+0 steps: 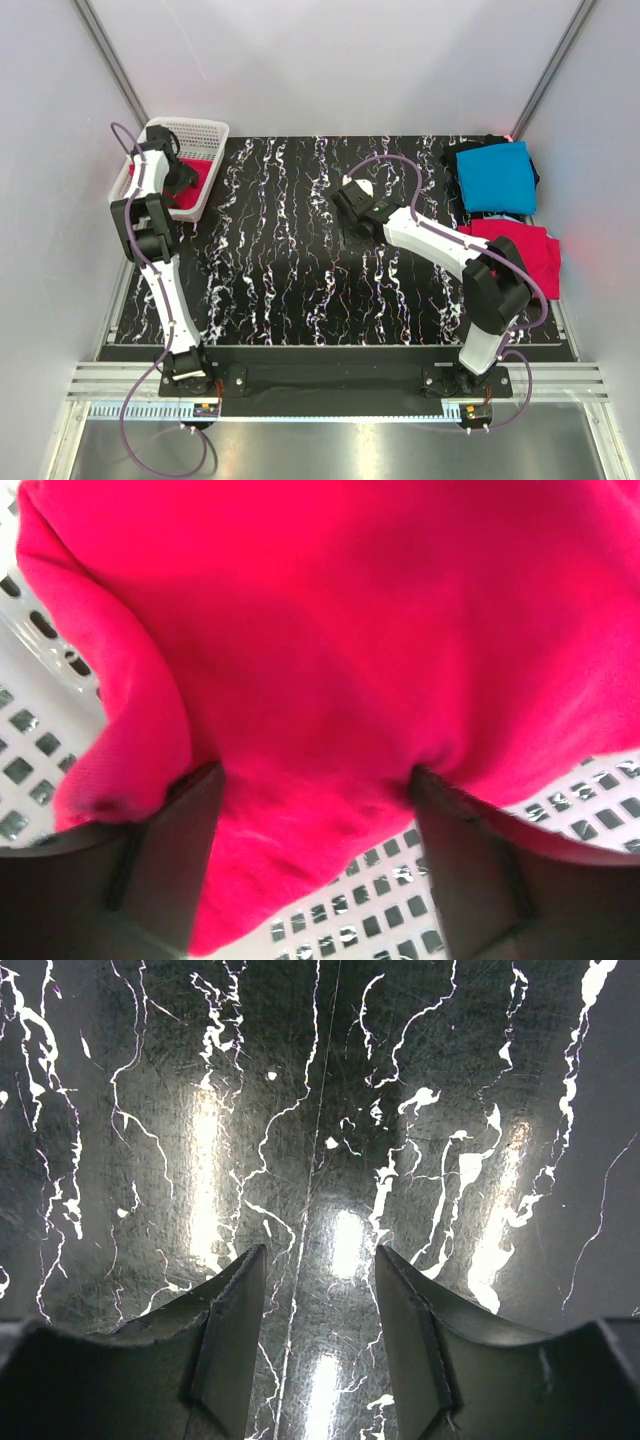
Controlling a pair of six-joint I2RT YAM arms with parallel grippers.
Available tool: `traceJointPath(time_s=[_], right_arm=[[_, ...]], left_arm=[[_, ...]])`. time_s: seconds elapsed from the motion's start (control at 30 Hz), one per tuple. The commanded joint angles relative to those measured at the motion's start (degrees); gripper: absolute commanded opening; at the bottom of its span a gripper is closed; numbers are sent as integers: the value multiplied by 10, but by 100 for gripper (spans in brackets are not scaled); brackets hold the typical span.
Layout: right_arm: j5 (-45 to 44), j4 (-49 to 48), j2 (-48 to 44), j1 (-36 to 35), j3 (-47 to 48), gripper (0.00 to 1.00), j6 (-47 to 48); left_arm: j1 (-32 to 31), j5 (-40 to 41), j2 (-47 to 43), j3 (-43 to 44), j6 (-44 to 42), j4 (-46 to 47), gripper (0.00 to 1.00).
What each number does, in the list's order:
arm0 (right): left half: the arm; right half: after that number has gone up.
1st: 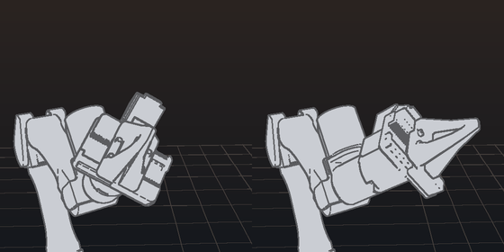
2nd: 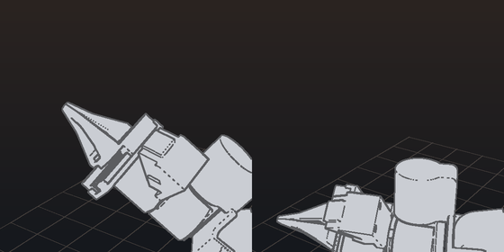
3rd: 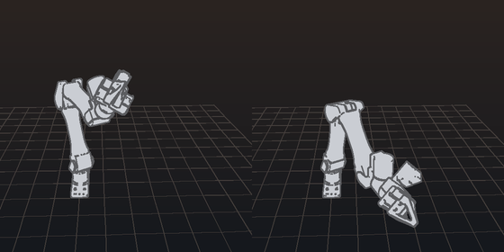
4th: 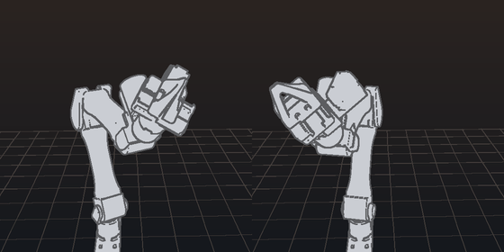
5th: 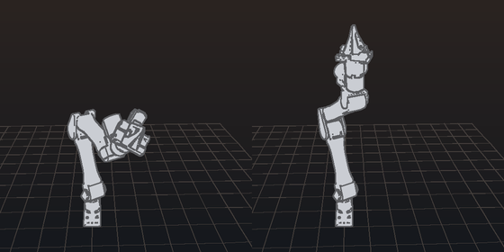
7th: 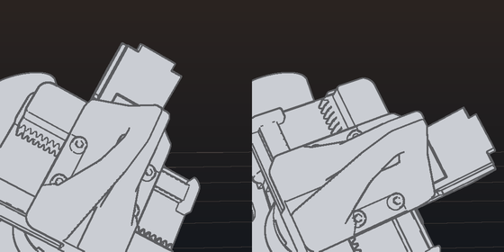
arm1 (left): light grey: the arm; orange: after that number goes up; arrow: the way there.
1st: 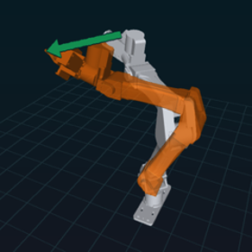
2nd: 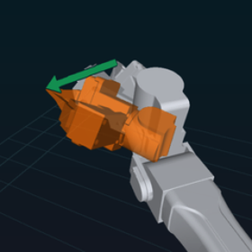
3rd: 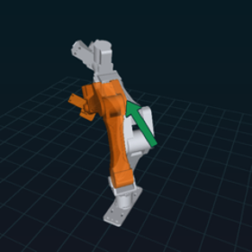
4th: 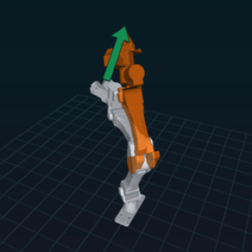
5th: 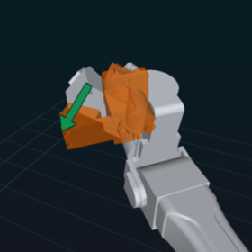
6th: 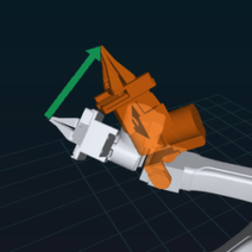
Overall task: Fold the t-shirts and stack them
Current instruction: Grab the tshirt from the pile
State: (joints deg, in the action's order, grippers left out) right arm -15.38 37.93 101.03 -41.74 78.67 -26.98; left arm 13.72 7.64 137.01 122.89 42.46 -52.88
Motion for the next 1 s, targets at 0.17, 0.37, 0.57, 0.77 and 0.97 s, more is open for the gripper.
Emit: traceJointPath(time_s=[0.17, 0.37, 0.57, 0.77, 0.97], right_arm=[[5, 17, 10, -6, 31, 54, -1], [9, 21, 18, -6, 39, 54, -4], [11, 24, 21, -5, 39, 53, -7], [6, 24, 14, -6, 26, 52, -15], [-110, 52, -40, -3, 15, 52, -117]], left_arm=[[0, -27, -15, 0, 3, 34, 0], [-11, -21, -71, -15, -25, 56, 0], [-38, 4, -203, -72, -49, 128, 0], [-69, -12, -286, -84, -67, 166, 0], [-134, -89, -349, -95, -117, 169, 0]])
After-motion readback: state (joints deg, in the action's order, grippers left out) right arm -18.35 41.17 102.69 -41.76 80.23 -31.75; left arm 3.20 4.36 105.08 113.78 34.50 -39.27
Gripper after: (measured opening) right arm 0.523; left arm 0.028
